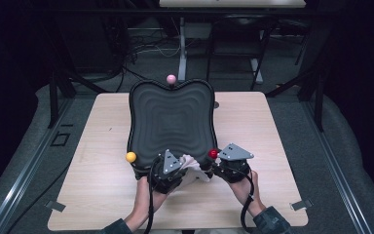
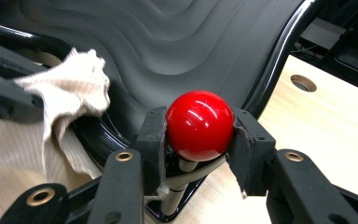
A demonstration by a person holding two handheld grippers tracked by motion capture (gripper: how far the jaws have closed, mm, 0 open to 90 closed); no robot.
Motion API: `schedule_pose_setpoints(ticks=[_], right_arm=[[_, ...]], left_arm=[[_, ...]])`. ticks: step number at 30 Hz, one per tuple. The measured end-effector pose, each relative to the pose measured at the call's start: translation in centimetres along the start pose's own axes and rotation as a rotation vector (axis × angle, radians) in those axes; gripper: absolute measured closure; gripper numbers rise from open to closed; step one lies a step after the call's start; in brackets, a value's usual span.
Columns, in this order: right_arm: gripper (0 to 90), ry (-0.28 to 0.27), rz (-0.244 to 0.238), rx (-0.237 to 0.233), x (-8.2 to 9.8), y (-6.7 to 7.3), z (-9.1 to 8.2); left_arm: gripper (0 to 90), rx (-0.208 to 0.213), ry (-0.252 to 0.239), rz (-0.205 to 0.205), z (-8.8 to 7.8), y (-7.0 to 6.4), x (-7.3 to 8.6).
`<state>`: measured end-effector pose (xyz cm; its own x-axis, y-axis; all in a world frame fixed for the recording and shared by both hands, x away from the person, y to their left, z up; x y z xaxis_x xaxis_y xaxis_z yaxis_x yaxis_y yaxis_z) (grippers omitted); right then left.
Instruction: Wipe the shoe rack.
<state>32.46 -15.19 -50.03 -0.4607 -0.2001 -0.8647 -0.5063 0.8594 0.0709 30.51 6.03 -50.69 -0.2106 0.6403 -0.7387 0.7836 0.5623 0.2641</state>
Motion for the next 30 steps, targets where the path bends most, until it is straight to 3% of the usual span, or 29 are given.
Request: schedule_pose_setpoints(ticks=[10,30], right_arm=[[59.8,0.001,0.000,0.004,0.0,0.0,0.0],[59.8,0.010,-0.003,0.006,0.0,0.0,-0.1]], left_arm=[[77.2,-0.060,0.031,-0.017,-1.7,1.4,1.6],[77.1,-0.125,0.043,-0.101,-6.5,3.1,5.7]])
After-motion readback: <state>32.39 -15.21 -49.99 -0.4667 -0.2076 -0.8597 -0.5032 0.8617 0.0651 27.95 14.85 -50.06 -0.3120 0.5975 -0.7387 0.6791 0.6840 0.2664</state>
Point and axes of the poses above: each handheld gripper's, and its own axes: z roughly forward along the jaws, x roughly out of its underside, y roughly to its left, the point moved 2 cm from there along z, roughly forward along the jaws, and after that the axes turned 15 degrees about z, right-handed, at the moved point
